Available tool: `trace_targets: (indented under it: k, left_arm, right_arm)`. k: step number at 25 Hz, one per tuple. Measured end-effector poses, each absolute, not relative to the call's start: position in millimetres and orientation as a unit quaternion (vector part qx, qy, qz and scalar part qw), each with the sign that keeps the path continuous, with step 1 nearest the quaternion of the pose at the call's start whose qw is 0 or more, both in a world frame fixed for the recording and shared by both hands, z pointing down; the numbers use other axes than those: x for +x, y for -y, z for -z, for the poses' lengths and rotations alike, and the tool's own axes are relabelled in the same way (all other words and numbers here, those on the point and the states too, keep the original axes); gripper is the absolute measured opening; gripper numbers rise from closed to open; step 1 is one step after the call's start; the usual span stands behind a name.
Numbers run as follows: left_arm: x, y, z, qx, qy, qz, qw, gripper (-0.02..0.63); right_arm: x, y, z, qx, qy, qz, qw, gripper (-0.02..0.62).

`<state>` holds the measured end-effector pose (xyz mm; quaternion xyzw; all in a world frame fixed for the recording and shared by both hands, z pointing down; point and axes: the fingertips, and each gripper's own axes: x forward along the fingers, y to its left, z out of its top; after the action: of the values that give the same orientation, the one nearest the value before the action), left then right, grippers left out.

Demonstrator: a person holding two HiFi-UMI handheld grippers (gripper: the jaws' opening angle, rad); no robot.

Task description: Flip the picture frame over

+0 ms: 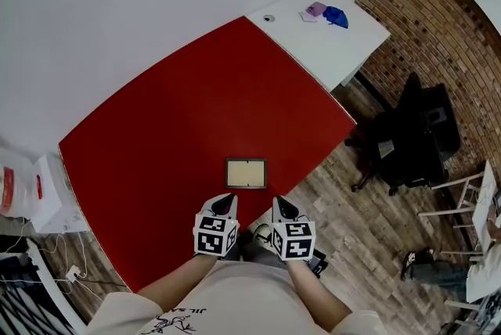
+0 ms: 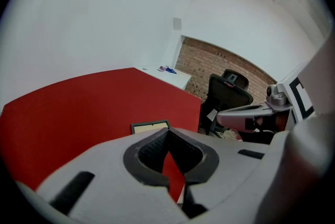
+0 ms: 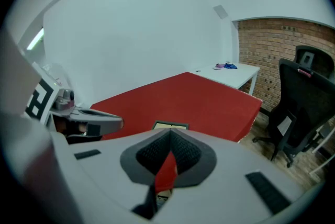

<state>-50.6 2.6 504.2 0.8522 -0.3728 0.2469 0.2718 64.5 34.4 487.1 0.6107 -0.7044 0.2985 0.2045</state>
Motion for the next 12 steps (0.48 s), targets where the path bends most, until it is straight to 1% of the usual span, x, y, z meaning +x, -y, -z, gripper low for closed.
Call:
trace_targets:
  k: [12]
  left_arm:
    - [-32,25,-532,0.84,0.37,-0.275,0.285,0.006]
  right_arm:
    - [79,-8,-516,0.609,0.697,-0.312,0.215,0.005]
